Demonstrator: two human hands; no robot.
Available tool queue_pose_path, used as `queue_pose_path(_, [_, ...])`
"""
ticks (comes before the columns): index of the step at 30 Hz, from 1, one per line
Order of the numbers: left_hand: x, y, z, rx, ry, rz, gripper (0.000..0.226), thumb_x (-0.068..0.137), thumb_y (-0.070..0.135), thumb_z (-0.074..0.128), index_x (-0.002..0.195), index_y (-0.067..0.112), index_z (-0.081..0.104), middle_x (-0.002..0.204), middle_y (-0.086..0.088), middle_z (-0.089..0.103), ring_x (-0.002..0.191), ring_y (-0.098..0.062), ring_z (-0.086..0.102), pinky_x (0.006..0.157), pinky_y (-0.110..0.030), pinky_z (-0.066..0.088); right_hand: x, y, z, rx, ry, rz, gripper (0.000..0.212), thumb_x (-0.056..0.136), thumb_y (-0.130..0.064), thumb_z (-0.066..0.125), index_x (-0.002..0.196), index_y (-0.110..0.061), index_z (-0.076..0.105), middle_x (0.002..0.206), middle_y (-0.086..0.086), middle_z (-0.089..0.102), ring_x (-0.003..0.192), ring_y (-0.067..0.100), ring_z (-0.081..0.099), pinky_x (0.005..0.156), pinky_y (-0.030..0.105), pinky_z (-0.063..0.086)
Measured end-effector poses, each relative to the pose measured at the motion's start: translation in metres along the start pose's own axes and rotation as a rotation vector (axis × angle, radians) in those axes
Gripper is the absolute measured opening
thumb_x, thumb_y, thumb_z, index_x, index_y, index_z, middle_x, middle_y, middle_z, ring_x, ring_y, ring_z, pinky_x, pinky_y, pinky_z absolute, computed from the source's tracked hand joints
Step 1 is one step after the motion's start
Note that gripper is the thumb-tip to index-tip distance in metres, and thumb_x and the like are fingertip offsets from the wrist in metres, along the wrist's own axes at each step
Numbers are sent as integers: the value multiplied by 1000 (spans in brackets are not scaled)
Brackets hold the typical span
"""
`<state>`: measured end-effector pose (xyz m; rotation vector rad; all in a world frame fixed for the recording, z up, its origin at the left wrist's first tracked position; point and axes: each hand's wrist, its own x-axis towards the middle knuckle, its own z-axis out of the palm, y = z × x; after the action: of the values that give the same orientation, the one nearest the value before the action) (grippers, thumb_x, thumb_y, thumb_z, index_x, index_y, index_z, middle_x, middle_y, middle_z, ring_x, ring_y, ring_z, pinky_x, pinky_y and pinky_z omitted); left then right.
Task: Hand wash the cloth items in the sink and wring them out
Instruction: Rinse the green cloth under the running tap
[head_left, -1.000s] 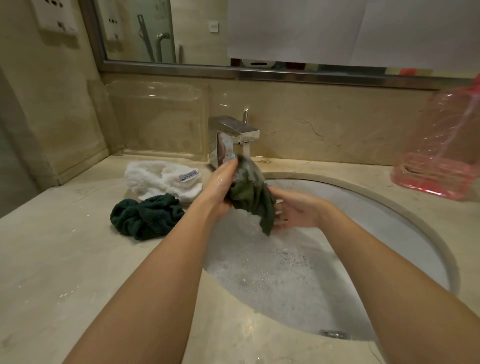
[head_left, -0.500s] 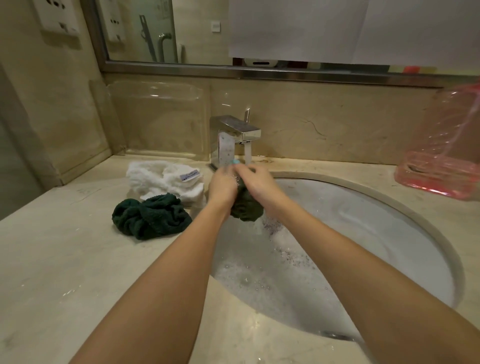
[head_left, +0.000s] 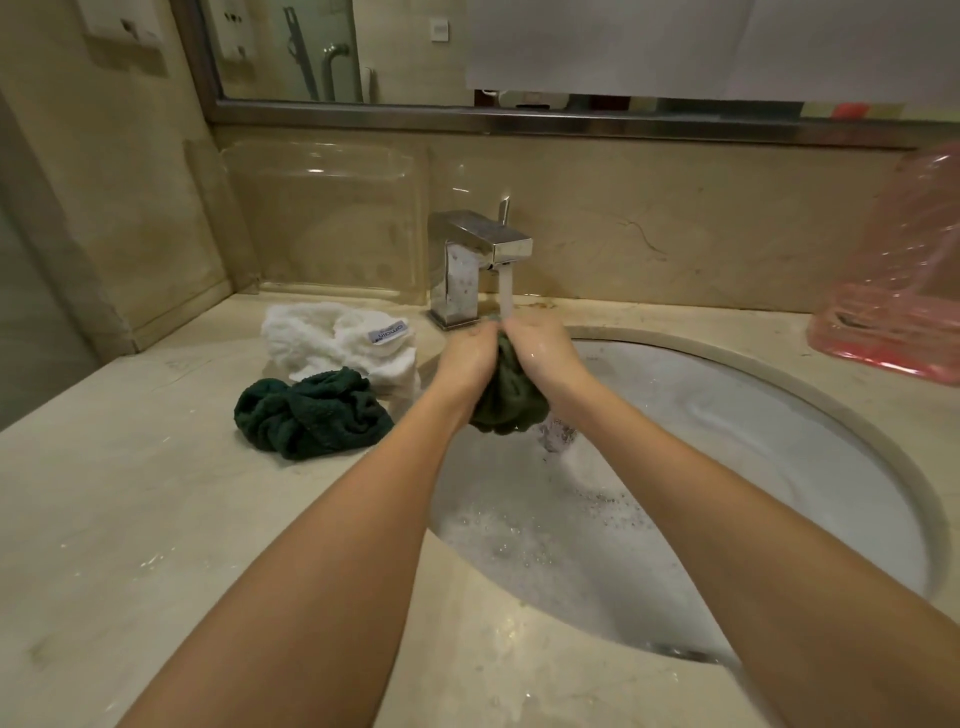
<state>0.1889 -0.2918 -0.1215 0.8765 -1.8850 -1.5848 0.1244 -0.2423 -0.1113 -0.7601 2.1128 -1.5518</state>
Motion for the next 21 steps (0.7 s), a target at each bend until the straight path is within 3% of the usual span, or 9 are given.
queue_pose_path(3, [-9,6,4,-65,-105,-30,29,102,36,44,106,15,65,104,-6,67,94,-20,63,74,-26,49,6,8,-20,-45,63,52,35,103,-33,39,117,-11,61,101,7,64,94,22,59,83,34,47])
queue_pose_path(6, [-11,14,0,-164,-47,-24,26,102,40,44,88,25,59,94,-4,64,88,-18,62,76,-28,50,11,21,-40,3,22,174,41,103,-43,39,108,-9,60,103,11,66,96,25,62,86,36,51])
queue_pose_path(10, [-1,6,-17,-17,76,136,24,104,37,41,100,23,60,91,1,61,86,-14,60,79,-27,50,13,27,-60,80,-33,210,38,99,-43,49,101,-7,62,101,14,68,95,29,66,90,42,54])
queue_pose_path(13, [3,0,-19,128,124,207,24,103,35,44,108,20,62,88,2,59,84,-14,58,78,-28,48,12,29,-63,-68,-22,70,31,102,-35,44,92,-12,62,87,10,65,84,26,63,71,33,52])
queue_pose_path(17, [-4,-1,-23,338,-135,68,36,99,46,46,112,16,62,97,-3,65,90,-19,65,76,-27,53,18,27,-70,11,236,-104,27,105,-33,37,96,-14,53,83,4,55,74,20,55,59,33,47])
queue_pose_path(19, [-6,-1,-25,458,-256,8,43,97,52,45,106,14,64,95,-6,68,83,-16,66,70,-22,52,22,24,-74,53,325,-133,25,105,-32,35,92,-14,47,81,3,49,70,16,48,59,33,43])
queue_pose_path(21, [-6,-1,-24,455,-301,-8,44,96,53,46,107,14,64,97,-8,68,82,-16,65,73,-25,53,26,25,-73,60,343,-137,28,106,-32,33,86,-15,43,79,2,46,72,17,45,63,33,40])
